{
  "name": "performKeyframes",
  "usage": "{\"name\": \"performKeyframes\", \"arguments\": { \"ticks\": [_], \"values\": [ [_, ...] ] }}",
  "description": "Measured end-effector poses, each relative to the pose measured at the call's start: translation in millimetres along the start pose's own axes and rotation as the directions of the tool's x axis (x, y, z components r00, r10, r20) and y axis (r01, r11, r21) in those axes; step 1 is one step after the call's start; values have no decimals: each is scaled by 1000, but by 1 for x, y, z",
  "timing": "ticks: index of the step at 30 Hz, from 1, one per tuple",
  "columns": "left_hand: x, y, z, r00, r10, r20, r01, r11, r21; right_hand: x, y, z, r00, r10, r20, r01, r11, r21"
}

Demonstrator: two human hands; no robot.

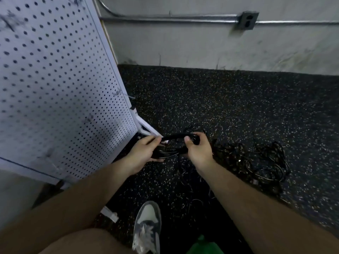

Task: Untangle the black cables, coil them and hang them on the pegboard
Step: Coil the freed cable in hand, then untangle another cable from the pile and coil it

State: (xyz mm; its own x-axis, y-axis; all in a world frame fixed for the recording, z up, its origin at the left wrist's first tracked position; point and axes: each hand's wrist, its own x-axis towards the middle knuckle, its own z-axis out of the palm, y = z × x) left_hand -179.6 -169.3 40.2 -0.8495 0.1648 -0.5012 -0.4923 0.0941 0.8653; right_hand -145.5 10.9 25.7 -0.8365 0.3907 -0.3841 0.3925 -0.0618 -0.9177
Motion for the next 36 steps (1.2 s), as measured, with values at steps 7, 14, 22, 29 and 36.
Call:
{"name": "performKeyframes", "arguments": {
  "ticks": [7, 14, 22, 29, 36],
  "values": [
    [42, -97, -48, 987, 60, -150, 0, 928, 372, 25, 110, 56, 972, 234, -23, -235, 970, -64],
    [90, -153, -95, 956, -87, -280, 190, 911, 365, 48, 172, 108, 927, 368, 69, -333, 895, -297],
    [131, -172, -124, 941, -145, -307, 214, 956, 203, 65, 196, 149, 922, 384, 49, -348, 877, -331],
    [147, -173, -125, 981, 156, -118, 56, 351, 935, 69, 187, 158, 969, 244, 49, -137, 687, -714],
    [119, -175, -83, 925, 352, 145, -174, 50, 984, 47, 172, 136, 962, 53, 269, 184, 601, -778]
  ]
}}
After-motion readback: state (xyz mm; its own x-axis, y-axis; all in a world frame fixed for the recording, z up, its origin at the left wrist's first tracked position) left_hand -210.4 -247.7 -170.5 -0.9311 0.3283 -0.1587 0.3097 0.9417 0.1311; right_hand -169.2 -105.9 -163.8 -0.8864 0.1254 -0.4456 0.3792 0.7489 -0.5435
